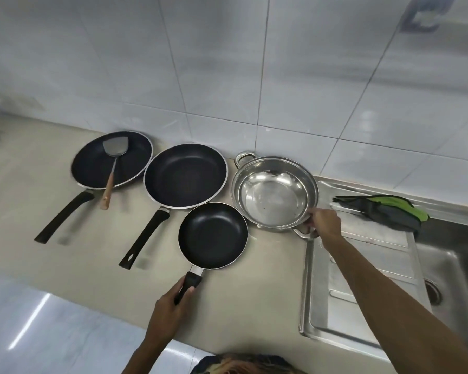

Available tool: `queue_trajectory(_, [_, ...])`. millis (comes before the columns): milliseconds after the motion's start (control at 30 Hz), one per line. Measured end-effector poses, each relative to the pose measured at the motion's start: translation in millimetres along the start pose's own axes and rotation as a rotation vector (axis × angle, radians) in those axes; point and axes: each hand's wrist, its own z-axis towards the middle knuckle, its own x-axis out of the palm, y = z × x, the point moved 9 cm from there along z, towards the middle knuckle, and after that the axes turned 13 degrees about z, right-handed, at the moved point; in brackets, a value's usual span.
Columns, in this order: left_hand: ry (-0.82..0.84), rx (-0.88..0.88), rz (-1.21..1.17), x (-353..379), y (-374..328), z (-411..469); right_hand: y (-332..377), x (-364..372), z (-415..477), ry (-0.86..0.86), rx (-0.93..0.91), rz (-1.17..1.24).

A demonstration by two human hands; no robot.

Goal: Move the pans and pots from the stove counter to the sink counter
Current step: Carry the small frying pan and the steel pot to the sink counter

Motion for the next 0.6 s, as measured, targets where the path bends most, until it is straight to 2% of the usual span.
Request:
queue_trajectory(200, [0.034, 0.009, 0.006, 13, -10, -4, 6, 5, 20, 0.017, -0.013, -0.005])
queue_trajectory(433, [0.030, 0.020, 0.047, 11, -14, 0, 21, 17, 38, 0.037, -0.149, -0.122])
queue_trajectory(600, [0.018, 0.004, 0.061, 8, -15, -2, 20, 21, 45, 0.070, -0.160, -0.157])
